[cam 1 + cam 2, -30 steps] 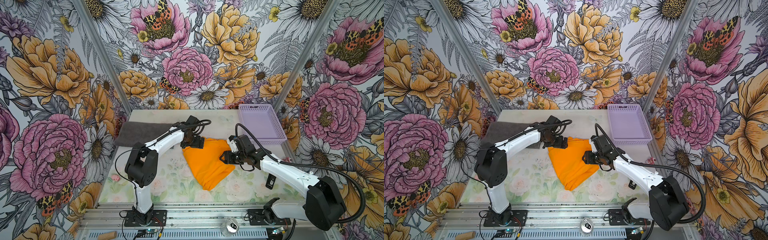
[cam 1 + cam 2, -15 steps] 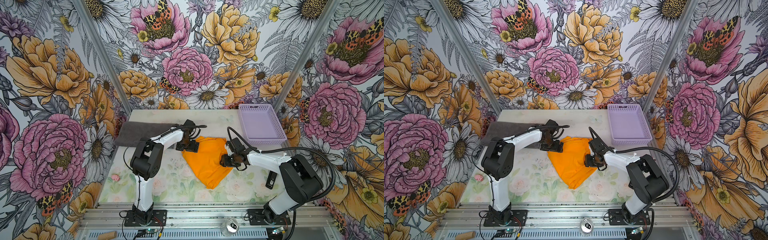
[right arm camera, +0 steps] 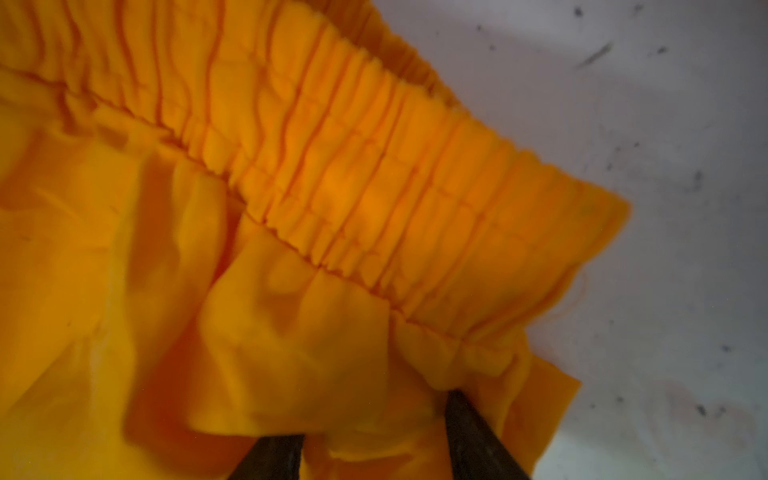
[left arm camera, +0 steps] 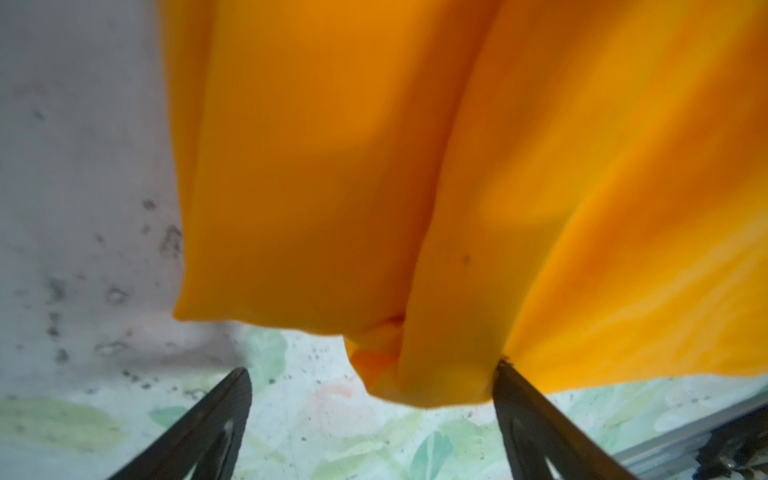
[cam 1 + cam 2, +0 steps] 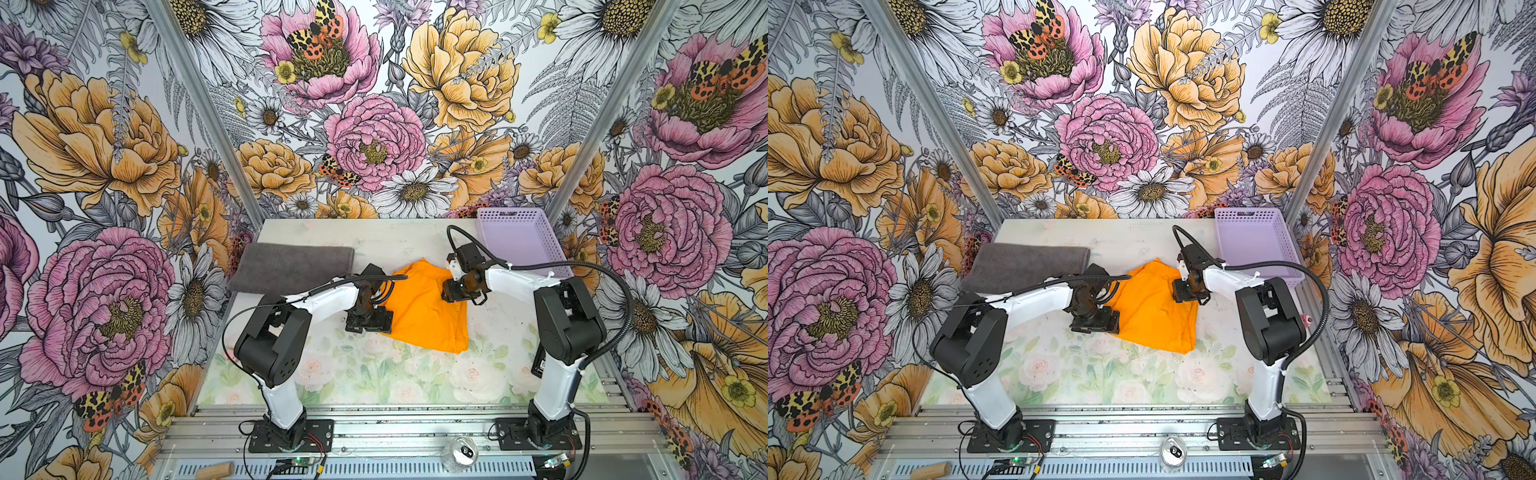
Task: Fold and stack the mixed laundry pile
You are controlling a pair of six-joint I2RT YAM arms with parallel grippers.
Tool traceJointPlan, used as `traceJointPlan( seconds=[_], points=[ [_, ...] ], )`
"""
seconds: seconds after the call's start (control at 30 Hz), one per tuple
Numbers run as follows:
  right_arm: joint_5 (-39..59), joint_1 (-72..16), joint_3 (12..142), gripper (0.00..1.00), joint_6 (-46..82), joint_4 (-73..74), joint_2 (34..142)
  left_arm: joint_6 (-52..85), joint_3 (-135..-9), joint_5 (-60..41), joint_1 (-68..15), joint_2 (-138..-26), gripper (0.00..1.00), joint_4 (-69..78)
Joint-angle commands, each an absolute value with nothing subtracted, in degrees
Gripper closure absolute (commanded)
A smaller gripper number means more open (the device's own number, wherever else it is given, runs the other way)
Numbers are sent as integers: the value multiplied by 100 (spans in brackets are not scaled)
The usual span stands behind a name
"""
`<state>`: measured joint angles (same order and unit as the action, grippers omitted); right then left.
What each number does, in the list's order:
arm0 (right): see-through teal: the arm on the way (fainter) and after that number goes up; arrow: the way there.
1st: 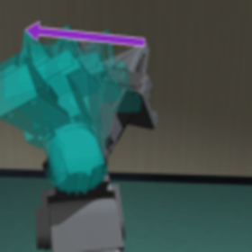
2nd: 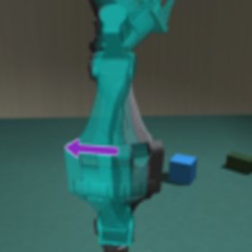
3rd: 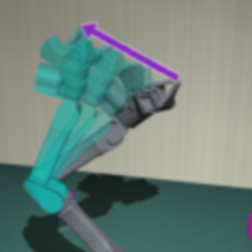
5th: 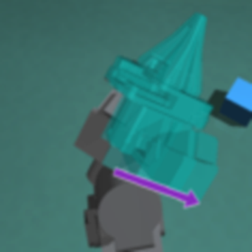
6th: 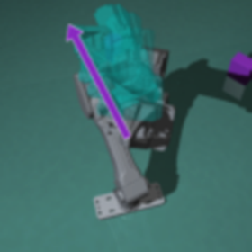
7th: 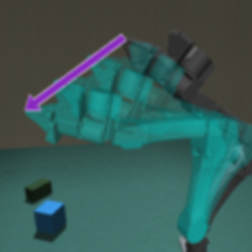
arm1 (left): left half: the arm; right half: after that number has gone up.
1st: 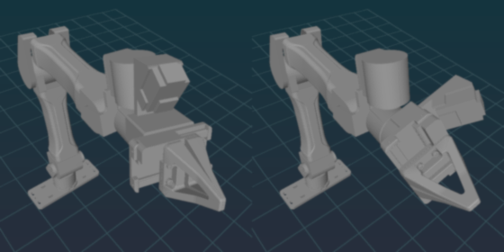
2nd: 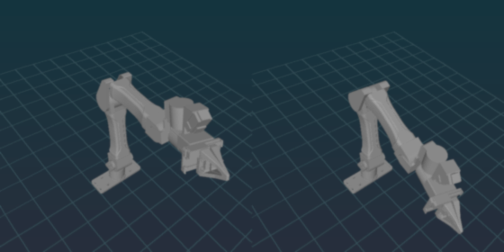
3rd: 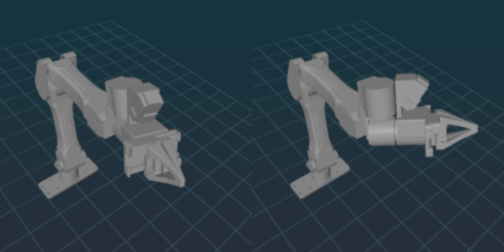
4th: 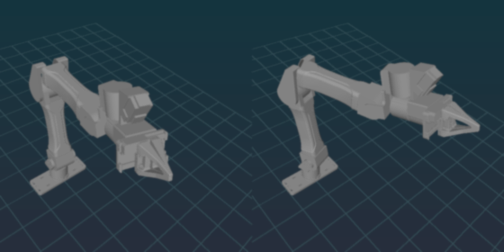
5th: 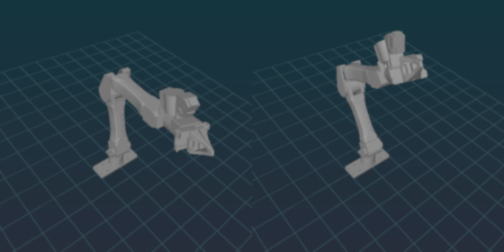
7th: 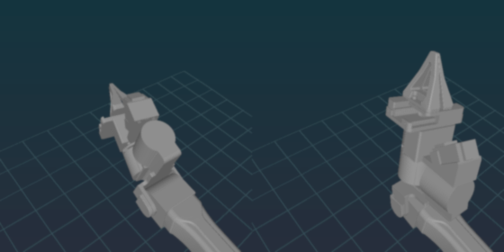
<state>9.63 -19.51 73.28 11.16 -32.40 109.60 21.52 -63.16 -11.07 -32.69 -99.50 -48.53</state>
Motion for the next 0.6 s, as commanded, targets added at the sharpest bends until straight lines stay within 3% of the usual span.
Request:
traceJointPlan(
  seconds=[0.0, 0.27, 0.4, 0.57],
  points=[
    [841, -1949, 7738, 43, 769, -3562, 11043, 2697, -6057, -1375, -3427, -9562, 8, -4554],
    [1255, -1951, 7158, 30, 1302, -3817, 9730, 2606, -6445, -939, -2980, -8735, 1, -4183],
    [1259, -2055, 6425, 25, 1924, -3567, 9157, 2028, -6904, -1187, -2643, -9123, 1, -3868],
    [1254, -2346, 5909, 25, 2284, -3103, 9008, 1566, -7568, -1369, -2801, -9938, 1, -3876]
  ],
)
